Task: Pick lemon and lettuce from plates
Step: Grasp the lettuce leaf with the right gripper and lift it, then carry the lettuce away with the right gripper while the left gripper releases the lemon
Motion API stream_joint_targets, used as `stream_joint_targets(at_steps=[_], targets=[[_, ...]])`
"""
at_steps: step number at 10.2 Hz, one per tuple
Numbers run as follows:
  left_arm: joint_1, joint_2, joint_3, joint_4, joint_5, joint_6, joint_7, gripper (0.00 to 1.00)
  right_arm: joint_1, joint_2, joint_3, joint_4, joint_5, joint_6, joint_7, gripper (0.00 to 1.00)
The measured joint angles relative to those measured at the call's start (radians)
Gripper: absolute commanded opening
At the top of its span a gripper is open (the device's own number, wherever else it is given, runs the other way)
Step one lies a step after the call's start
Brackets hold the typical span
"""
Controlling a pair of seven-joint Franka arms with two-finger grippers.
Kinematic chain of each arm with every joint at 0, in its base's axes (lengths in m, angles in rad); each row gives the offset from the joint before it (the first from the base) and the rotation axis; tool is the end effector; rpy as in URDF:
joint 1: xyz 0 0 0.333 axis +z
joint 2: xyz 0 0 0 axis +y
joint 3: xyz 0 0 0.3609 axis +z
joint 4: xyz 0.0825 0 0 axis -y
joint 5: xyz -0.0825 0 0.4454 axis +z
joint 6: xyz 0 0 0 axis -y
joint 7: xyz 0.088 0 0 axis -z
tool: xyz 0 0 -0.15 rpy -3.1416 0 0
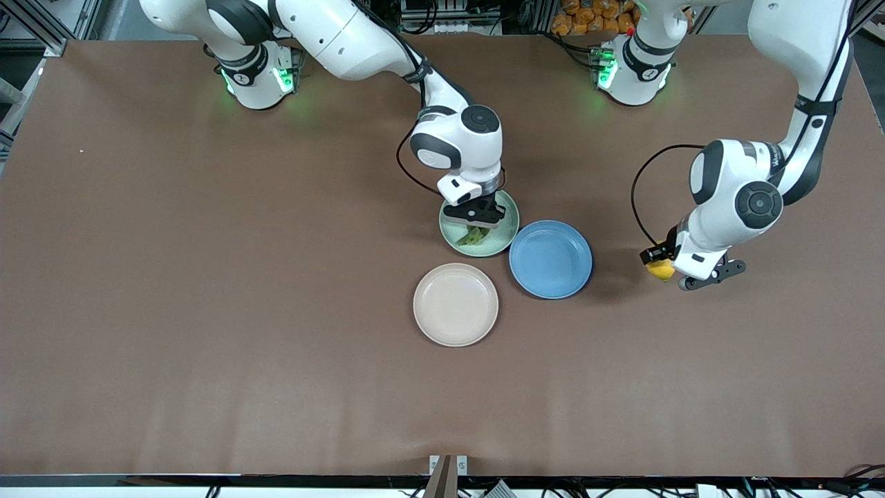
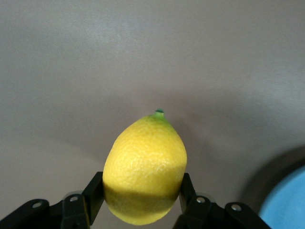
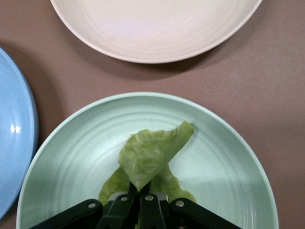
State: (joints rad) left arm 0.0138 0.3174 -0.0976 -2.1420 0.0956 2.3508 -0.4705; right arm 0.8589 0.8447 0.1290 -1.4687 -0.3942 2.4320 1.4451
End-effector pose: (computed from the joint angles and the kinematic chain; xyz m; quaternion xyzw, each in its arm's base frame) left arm 0.6056 -0.0477 0.1987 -0.9858 -0.1586 0.0464 0.0307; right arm 0.4725 0.6655 0.1369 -0.9876 0.1105 -0.1075 0.0294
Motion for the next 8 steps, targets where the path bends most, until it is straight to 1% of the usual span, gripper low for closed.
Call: stream_joint_targets(at_steps=[1, 2, 3, 4, 5, 7, 8], targets=[[0.016, 0.003, 0.000, 0.002, 0.011, 0.001, 0.009, 0.03, 0.000, -0.001, -0.008, 0.010, 0.000, -0.006, -0.016, 0.00], [0.031, 0.003, 0.000, 0.005, 0.013, 0.001, 0.030, 0.82, -0.002, -0.005, -0.021, 0.020, 0.000, -0.024, -0.036, 0.00], [0.048, 0.003, 0.000, 0.010, 0.013, 0.001, 0.048, 1.00, -0.008, -0.016, -0.032, 0.033, 0.000, -0.059, -0.067, 0.00], [0.062, 0.003, 0.000, 0.017, 0.013, 0.001, 0.057, 1.00, -0.028, -0.044, -0.037, 0.045, 0.015, -0.104, -0.111, 0.00], [0.068, 0.002, 0.000, 0.027, 0.013, 0.001, 0.058, 1.00, -0.060, -0.090, -0.040, 0.053, 0.068, -0.153, -0.187, 0.00], [0.067, 0.000, -0.002, 0.050, 0.013, 0.001, 0.058, 1.00, -0.164, -0.231, -0.047, 0.062, 0.230, -0.303, -0.439, 0.00], [0.067, -0.003, -0.005, 0.061, 0.014, 0.001, 0.058, 1.00, -0.243, -0.305, -0.048, 0.055, 0.283, -0.386, -0.571, 0.00]])
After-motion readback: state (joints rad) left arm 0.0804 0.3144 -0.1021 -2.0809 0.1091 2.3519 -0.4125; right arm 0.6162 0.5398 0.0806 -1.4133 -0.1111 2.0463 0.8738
